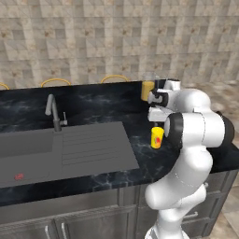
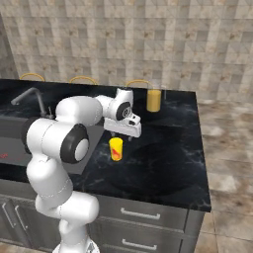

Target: Place the pitcher and cup on the dining counter for serving.

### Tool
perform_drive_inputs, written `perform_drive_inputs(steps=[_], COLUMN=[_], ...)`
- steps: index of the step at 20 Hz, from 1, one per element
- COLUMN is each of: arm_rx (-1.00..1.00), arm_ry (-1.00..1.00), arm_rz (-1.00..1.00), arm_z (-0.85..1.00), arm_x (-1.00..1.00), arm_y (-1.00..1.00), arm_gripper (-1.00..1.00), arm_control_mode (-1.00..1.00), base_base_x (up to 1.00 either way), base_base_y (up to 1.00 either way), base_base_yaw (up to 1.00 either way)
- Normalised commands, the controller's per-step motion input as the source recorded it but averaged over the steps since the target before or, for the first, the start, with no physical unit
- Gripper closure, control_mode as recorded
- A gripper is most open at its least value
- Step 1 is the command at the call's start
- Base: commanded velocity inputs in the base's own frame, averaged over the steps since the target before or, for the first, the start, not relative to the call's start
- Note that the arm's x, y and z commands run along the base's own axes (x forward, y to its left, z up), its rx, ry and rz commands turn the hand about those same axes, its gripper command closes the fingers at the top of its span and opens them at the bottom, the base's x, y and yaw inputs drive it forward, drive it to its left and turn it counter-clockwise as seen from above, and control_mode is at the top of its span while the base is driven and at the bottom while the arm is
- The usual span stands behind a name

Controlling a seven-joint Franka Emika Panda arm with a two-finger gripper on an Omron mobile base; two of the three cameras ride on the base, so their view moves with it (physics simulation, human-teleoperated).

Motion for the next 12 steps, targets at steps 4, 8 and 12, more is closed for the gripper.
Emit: perform_drive_inputs(steps=[4,8,12], arm_rx=[0.05,0.00,0.00], arm_ry=[0.00,0.00,0.00], arm_rz=[-0.01,0.00,0.00], arm_z=[0.31,-0.03,-0.41], arm_x=[-0.04,0.12,0.12], arm_y=[0.00,-0.01,-0.14], arm_gripper=[-1.00,-1.00,-1.00], arm_control_mode=[-1.00,-1.00,-1.00], base_base_x=[0.00,0.00,0.00], base_base_y=[0.00,0.00,0.00], base_base_yaw=[0.00,0.00,0.00])
